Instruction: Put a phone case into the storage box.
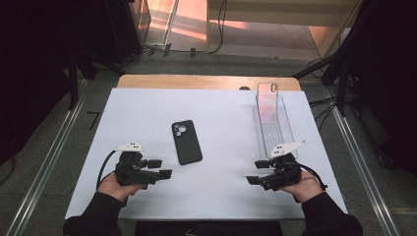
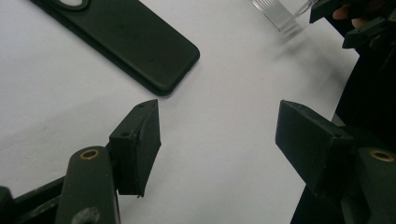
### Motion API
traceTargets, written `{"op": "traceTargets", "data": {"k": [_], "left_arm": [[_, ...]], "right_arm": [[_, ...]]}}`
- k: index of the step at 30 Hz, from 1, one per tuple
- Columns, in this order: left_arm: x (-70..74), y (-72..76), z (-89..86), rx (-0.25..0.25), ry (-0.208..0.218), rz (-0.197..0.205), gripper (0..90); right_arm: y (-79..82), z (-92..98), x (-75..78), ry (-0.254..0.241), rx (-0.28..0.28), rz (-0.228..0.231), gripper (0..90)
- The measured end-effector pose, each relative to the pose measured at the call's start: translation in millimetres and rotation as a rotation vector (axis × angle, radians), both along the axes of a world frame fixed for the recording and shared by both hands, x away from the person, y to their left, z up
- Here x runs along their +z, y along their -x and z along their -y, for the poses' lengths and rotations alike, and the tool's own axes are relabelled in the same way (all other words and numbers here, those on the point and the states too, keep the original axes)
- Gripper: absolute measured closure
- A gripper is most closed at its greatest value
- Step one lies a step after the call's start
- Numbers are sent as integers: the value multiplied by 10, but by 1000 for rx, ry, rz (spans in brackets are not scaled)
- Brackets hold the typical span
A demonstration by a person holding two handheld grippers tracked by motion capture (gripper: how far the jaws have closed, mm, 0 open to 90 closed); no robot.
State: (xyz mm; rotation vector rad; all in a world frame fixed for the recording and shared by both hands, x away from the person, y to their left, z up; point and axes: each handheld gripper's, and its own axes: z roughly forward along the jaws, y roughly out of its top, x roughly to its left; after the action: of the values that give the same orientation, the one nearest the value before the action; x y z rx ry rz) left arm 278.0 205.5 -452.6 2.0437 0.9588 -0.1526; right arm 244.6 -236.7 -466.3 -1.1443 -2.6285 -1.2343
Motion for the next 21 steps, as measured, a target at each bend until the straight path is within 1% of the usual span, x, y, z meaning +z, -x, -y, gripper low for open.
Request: {"op": "traceTargets", "data": {"k": [2,4,7,11,13,14,16,17,19,21], "left_arm": [[-6,4,-2,0,-4,3,311],[-8,2,-1,3,-5,-4,312],[-1,4,14,9,4,-12,312],[24,25,30,14,7,8,311],[30,18,38,12,12,7,310],[31,12,45,8,15,13,309],[39,-8,62,4,21,19,273],[48,-25,68,8,28,22,272],[68,-60,86,36,22,35,272],[86,-99,91,45,9,36,272]], "right_arm": [[3,9,-31,3,3,-2,271],[-10,15,-47,8,-2,-1,271],[-13,47,-59,13,-16,-8,270],[17,77,-53,4,-27,-1,270],[20,77,-51,-1,-22,1,270],[21,74,-50,-2,-22,1,270],[18,69,-51,-2,-18,1,270],[17,67,-52,-1,-18,1,270],[12,69,-56,0,-21,0,270],[7,76,-55,3,-24,2,270]]}}
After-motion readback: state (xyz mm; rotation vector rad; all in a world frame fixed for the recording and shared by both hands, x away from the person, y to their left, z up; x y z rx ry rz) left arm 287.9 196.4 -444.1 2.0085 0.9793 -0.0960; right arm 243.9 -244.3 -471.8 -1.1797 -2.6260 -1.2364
